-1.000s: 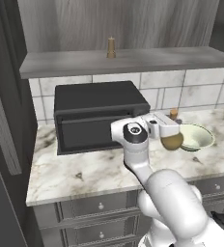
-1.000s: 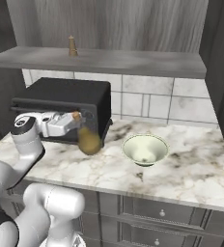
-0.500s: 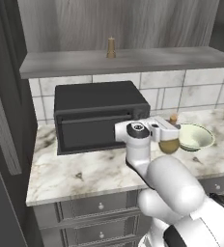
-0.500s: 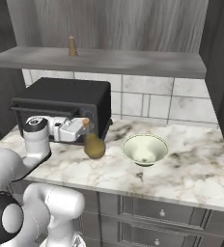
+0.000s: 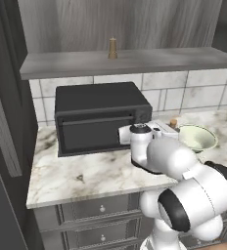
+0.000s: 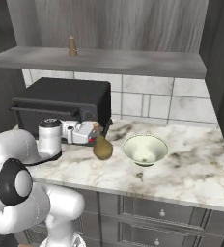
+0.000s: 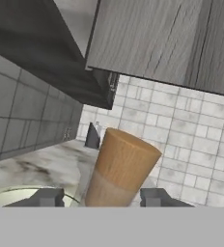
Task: Retrieve the bottle and the shaker from the cabinet and place them next to the mixing bowl on the counter. Then add garlic from the fridge to the mixing bowl.
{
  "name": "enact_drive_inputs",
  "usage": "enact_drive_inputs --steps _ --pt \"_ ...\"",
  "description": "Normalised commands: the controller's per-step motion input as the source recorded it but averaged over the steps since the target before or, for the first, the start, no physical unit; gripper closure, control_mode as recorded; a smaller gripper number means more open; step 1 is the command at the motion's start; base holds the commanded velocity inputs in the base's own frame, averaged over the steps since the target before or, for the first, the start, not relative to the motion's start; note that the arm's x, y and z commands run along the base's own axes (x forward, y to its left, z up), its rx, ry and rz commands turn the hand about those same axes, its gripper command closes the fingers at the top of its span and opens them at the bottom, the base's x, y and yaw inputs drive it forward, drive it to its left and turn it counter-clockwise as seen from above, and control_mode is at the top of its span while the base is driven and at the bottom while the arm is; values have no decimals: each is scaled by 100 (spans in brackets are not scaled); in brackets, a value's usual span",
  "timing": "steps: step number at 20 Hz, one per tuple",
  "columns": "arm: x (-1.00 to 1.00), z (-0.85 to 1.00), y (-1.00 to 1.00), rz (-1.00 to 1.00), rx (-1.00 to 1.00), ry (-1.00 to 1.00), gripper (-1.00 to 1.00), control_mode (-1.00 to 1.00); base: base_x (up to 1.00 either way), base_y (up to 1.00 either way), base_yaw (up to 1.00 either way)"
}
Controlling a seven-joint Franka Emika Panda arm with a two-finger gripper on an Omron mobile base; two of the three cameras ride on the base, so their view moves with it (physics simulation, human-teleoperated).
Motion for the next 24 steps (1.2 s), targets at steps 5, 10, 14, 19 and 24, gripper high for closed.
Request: enact_drive_inputs --steps 5,10,14,19,24 --pt "46 -36 -4 0 4 0 100 -100 0 0 0" --pt "43 -37 -10 0 3 0 100 -100 0 0 0" --pt "42 -34 -10 0 0 0 100 -100 0 0 0" --pt "36 -39 -6 0 0 0 100 -100 0 0 0" --pt "37 -22 -4 0 2 0 -100 -100 0 0 0"
